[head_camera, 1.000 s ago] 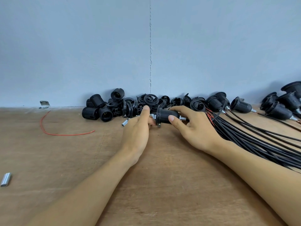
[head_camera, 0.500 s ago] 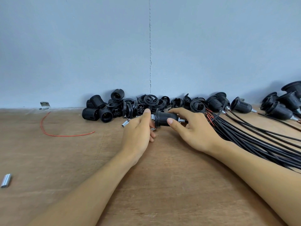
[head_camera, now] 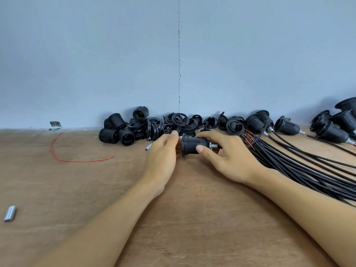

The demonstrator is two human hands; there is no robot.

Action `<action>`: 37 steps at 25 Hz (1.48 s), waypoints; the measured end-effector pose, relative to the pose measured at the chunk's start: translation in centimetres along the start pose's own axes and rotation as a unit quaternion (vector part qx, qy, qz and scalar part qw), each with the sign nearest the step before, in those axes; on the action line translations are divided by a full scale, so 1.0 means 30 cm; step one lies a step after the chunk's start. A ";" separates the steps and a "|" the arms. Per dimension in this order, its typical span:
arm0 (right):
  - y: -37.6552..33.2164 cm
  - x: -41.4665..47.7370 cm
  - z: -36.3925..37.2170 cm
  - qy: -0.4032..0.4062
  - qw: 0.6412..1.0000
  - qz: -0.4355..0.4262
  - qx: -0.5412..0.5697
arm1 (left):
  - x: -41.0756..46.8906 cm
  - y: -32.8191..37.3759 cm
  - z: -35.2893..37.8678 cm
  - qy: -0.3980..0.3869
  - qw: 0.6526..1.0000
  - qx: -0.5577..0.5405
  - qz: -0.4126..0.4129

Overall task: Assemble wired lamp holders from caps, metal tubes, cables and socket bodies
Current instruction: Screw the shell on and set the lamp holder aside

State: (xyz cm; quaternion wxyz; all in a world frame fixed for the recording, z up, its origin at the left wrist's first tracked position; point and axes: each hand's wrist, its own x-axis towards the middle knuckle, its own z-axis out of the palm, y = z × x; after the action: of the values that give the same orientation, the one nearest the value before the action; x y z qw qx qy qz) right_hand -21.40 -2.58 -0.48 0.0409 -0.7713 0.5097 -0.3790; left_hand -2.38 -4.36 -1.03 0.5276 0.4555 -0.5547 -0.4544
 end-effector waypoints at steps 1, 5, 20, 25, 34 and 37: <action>-0.003 -0.002 0.002 -0.004 1.000 -0.006 -0.008 | 0.003 -0.001 -0.005 0.009 1.000 0.002 -0.003; 0.002 0.003 -0.001 0.009 1.000 0.002 0.015 | 0.003 0.012 -0.023 -0.040 0.998 -0.048 -0.024; 0.003 0.002 -0.003 -0.019 0.998 -0.038 -0.038 | 0.006 0.028 -0.037 -0.046 0.987 -0.145 -0.051; -0.004 0.005 -0.005 0.018 0.997 -0.063 -0.043 | 0.007 0.022 -0.023 -0.053 0.993 -0.089 -0.048; -0.010 0.003 -0.001 -0.031 0.993 -0.049 -0.100 | 0.018 0.042 -0.065 -0.097 0.973 -0.200 -0.066; -0.007 0.002 0.000 -0.027 0.993 -0.047 -0.108 | 0.016 0.043 -0.061 -0.083 0.976 -0.191 -0.064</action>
State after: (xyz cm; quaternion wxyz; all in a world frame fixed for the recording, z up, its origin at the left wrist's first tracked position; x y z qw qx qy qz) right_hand -21.23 -2.52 -0.35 -0.0465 -0.8042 0.5099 -0.3018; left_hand -0.60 -4.66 0.39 0.5268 0.3420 -0.4693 -0.6206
